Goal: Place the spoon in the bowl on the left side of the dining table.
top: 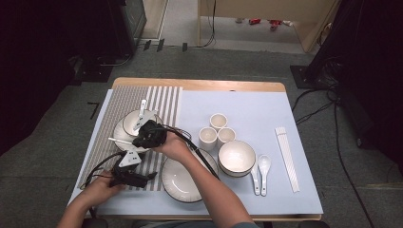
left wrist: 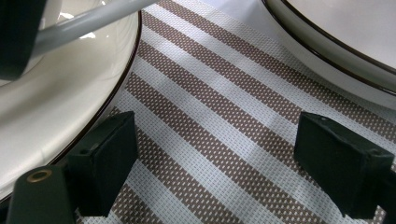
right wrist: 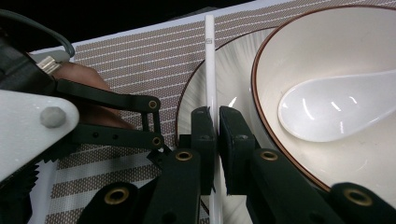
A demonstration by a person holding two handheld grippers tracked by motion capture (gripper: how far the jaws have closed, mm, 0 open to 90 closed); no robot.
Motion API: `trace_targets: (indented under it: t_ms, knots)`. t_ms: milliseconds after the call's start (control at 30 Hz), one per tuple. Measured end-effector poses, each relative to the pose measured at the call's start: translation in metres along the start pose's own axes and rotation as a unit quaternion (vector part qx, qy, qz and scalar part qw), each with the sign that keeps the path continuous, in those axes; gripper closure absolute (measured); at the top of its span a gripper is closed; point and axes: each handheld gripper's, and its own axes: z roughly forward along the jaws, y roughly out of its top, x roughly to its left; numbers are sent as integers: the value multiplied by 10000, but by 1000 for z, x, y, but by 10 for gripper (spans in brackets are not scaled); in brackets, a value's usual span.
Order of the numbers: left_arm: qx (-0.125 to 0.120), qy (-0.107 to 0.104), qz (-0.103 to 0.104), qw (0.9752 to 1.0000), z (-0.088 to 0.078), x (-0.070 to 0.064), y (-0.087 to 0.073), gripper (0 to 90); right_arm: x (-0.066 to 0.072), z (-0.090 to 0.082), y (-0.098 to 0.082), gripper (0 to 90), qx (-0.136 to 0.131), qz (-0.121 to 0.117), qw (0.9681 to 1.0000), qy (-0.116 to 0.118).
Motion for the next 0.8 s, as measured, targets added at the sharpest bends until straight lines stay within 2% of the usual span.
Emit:
trace_targets:
  t_ms: [500,800]
  knots:
    - [6,6,6,10000,0,0,0,137,0,6,-2,851,106,-28,9999,-29]
    - [1,8,-5,10000,0,0,0,138,-1,9,-3,848,174,39,9998,-14]
